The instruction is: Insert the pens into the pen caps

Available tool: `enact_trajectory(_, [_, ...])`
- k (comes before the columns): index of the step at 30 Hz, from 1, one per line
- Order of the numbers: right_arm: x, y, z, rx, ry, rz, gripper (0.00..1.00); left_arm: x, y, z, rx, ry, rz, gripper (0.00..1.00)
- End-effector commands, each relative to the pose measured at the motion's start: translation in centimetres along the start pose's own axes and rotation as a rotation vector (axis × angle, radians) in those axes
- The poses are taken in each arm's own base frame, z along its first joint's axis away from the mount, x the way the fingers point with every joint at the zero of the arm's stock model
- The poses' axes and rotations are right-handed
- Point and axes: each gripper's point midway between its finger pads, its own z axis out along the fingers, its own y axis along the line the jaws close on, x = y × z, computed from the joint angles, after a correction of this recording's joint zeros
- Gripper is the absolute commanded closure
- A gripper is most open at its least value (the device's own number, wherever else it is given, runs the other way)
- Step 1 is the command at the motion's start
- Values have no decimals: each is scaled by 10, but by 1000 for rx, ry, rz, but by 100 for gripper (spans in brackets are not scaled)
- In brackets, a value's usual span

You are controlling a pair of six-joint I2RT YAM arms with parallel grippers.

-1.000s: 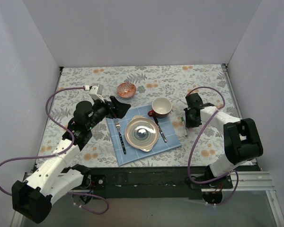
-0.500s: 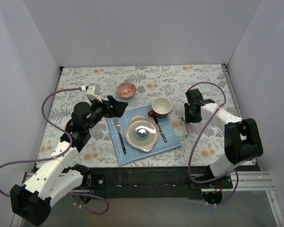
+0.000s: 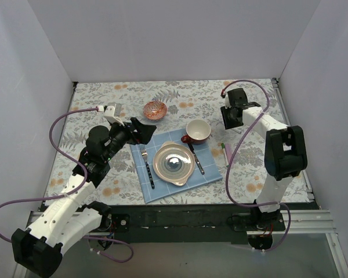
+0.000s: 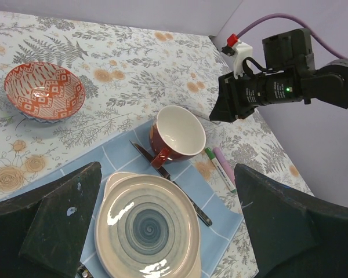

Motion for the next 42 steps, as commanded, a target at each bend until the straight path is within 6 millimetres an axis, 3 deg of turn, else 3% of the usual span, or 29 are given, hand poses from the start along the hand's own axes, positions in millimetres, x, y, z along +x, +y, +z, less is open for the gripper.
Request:
enact_trajectory(1, [-21, -20, 1, -5, -15, -95, 57, -13, -11, -5, 37, -32, 29, 2])
enact_trajectory(5, [-10, -34, 20, 0, 55, -72, 58, -12, -11, -5, 39, -29, 30, 2])
enact_trajectory(8, [-5, -30, 30, -36, 63, -78, 58, -11, -9, -4, 31, -28, 32, 2])
enact_trajectory(12, [-8, -37, 40, -45, 65, -63, 59, -12, -7, -4, 23, -31, 34, 2])
enact_trajectory(15, [1, -43, 47, -38, 95, -56, 59, -12, -8, -4, 26, -31, 35, 2])
enact_trajectory(19, [15, -33, 50, -81, 115, -31, 61, -11, -10, -4, 35, -26, 36, 2])
enact_trajectory(29, [69, -43, 43, 67, 249, 97, 75, -4, -16, -2, 80, 1, 39, 2])
enact_trajectory(36, [88, -31, 27, 116, 254, 169, 99, -1, -18, -2, 98, 14, 44, 2])
enact_trajectory(42, [94, -21, 14, 111, 220, 226, 99, 11, -22, 1, 132, 71, 37, 4])
